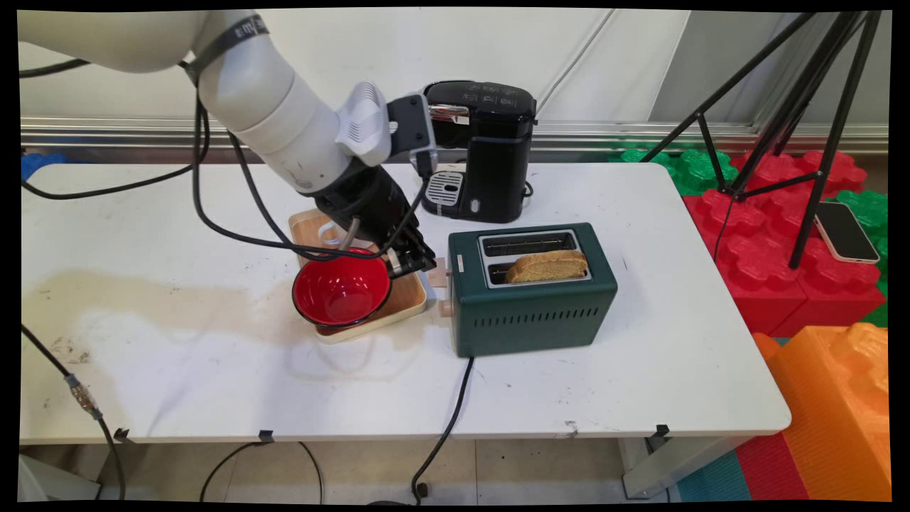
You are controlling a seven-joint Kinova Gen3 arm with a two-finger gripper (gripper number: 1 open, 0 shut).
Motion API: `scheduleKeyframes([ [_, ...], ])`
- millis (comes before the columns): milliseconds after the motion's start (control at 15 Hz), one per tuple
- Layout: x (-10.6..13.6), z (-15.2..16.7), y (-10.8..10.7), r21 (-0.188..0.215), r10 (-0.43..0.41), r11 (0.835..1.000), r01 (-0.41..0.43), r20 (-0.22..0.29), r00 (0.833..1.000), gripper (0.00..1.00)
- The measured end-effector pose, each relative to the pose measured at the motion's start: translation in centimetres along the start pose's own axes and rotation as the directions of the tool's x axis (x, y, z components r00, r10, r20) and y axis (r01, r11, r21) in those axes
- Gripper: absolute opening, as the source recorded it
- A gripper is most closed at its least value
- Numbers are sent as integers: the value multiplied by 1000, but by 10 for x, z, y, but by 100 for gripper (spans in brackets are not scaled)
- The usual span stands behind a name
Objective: Press the toaster switch
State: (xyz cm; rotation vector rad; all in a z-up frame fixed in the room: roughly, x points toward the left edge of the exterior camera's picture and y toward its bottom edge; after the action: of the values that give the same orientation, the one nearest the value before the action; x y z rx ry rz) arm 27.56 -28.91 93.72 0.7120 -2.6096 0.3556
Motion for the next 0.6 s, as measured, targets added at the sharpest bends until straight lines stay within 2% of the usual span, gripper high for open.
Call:
scheduleKeyframes([
  [600,4,26,-2,-12,1,1000,-1,14,1000,0],
])
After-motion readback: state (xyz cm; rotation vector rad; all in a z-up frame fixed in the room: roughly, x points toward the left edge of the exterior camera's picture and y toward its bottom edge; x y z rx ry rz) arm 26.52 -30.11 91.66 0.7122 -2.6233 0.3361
